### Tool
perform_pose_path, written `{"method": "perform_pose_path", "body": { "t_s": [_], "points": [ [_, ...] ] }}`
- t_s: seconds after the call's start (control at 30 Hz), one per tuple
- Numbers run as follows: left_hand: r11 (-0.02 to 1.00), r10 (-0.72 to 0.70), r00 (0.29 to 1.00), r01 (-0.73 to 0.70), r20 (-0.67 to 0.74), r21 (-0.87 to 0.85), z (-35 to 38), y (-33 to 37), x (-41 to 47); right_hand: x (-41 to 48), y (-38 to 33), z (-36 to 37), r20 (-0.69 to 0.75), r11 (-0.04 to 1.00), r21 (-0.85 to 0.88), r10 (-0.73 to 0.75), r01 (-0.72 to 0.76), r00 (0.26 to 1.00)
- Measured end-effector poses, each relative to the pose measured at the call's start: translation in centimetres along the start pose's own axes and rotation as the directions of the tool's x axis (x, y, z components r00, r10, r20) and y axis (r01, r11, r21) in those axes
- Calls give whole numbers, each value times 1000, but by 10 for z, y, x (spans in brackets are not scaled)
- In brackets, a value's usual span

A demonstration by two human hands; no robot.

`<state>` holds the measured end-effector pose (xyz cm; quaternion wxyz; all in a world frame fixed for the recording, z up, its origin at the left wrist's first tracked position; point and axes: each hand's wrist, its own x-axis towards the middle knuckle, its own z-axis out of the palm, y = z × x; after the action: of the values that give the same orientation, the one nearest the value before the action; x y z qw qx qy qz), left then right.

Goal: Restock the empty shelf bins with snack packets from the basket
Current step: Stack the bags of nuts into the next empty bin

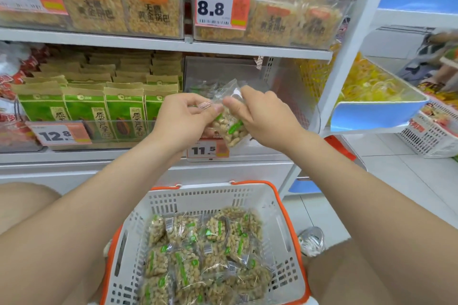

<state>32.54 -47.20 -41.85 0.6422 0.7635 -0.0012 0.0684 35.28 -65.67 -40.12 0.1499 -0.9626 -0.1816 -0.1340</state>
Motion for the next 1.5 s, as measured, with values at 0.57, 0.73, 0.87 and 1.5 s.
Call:
{"method": "perform_pose_path", "body": {
  "t_s": [0.57,0.73,0.87,1.5],
  "points": [
    [443,93,945,-322,315,836,22,-7,23,11,63,8,-91,899,378,276,-223,957],
    [402,108,944,-328,311,855,19,-8,25,15,59,24,59,885,348,309,-310,949],
    [440,100,938,-341,332,831,17,-9,26,22,47,38,182,896,300,284,-328,941],
    [240,639,660,-658,394,714,21,-24,-2,4,15,36,-42,955,-102,275,-278,961]
  ]
}}
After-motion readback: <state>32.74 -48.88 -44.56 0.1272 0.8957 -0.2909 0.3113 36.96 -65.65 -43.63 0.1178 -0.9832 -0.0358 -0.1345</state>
